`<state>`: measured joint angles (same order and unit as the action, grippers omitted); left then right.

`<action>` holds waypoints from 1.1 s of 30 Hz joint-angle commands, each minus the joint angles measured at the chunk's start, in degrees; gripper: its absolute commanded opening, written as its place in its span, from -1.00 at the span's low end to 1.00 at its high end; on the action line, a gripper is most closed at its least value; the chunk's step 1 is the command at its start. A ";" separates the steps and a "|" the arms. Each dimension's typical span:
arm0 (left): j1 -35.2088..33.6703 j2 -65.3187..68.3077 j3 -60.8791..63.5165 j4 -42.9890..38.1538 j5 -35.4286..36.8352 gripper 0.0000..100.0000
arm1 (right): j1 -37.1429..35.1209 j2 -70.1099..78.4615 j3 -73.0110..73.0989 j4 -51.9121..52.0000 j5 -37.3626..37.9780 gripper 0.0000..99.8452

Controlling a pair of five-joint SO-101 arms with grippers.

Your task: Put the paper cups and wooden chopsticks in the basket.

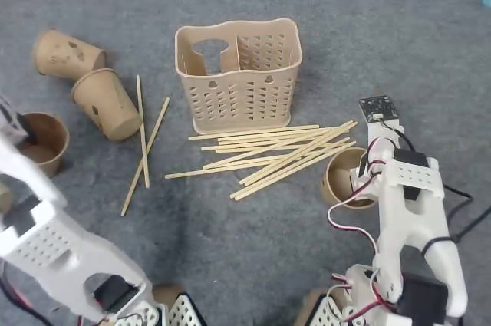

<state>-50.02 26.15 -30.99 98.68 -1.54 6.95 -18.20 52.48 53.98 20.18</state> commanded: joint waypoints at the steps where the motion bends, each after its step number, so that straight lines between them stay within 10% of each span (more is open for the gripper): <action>1: -1.85 -4.57 -3.82 1.85 -0.44 -0.67 | 0.04 -0.04 1.14 -0.40 0.70 -0.98; 33: -14.86 -5.45 -8.13 1.76 -0.53 -0.67 | 0.13 -0.40 1.41 -0.31 0.35 -0.98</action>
<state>-63.30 25.63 -36.70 98.68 -1.63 7.03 -18.20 52.57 53.89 20.35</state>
